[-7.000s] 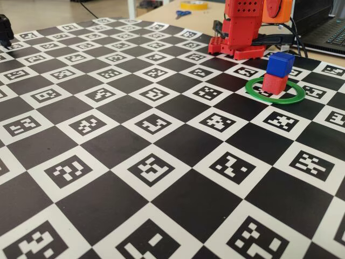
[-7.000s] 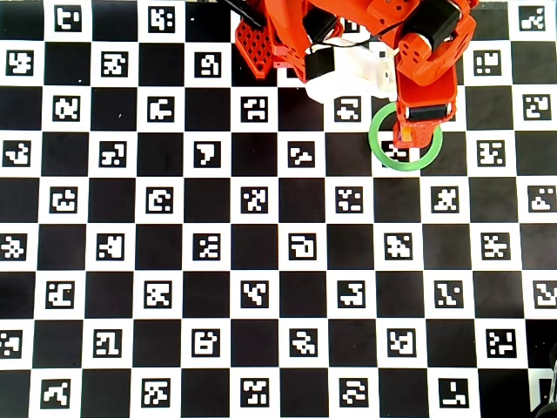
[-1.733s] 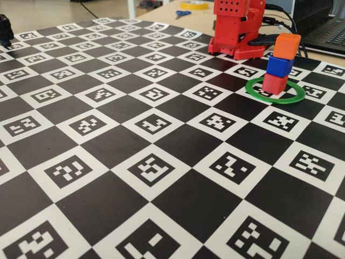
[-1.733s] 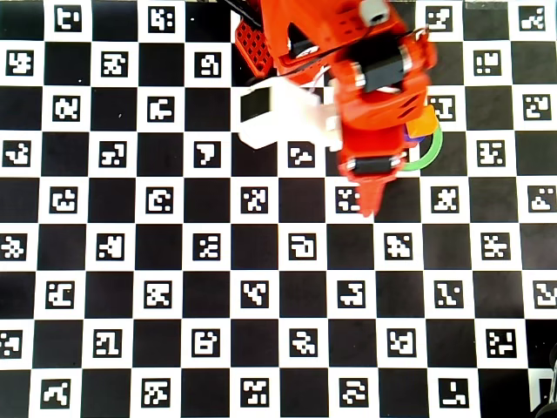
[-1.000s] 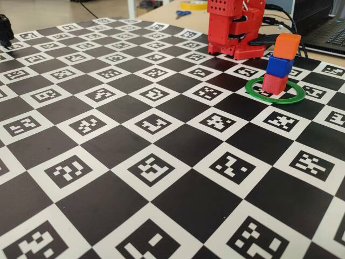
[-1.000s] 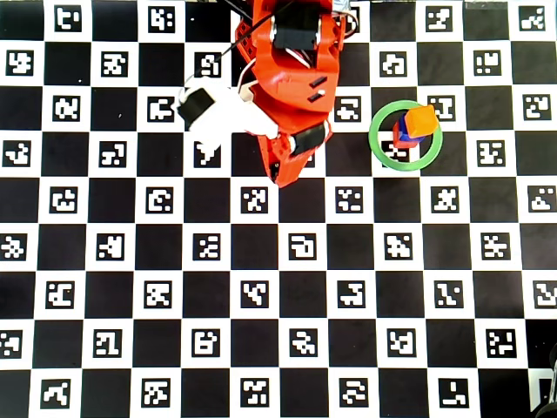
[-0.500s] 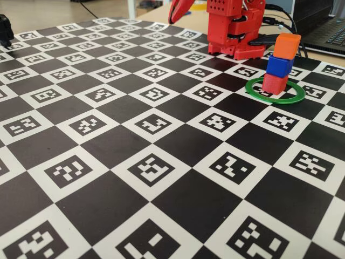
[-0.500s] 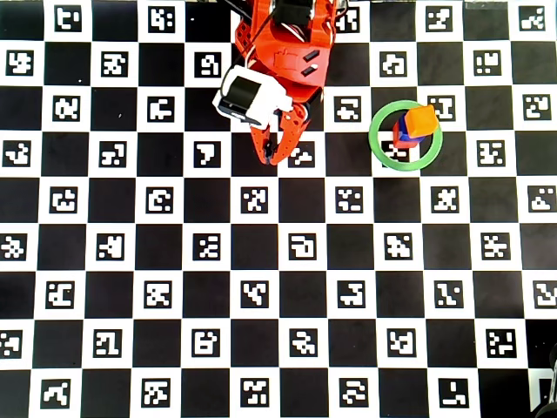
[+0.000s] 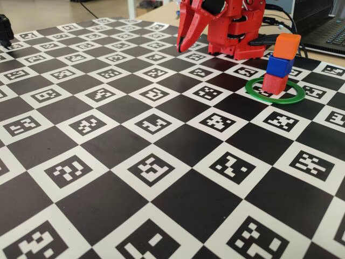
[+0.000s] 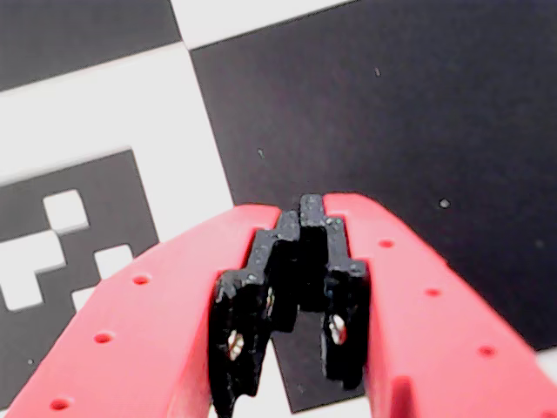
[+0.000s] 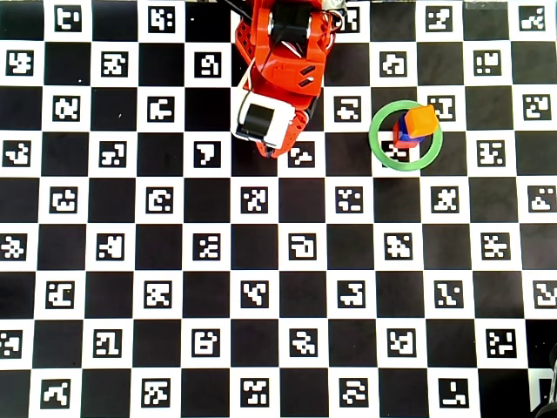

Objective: Grab the red cube then put it in the green circle then put the blue cube on top and finally the orange cube on top

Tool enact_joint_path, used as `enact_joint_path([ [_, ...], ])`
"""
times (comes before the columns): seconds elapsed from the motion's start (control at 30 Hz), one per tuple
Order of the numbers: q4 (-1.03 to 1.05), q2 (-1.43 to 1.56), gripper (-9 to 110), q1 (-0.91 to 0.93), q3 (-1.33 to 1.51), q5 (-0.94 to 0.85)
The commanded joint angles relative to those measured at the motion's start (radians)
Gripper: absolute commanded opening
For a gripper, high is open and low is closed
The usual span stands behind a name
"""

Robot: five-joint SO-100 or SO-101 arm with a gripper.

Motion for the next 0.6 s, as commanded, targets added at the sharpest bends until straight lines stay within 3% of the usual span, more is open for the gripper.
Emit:
enact_joint_path([
  [0.0,0.054,0.048,-6,0.000,0.040,-0.037],
  [0.57,0.018,0.049,-6,-0.012,0.107,-0.057],
])
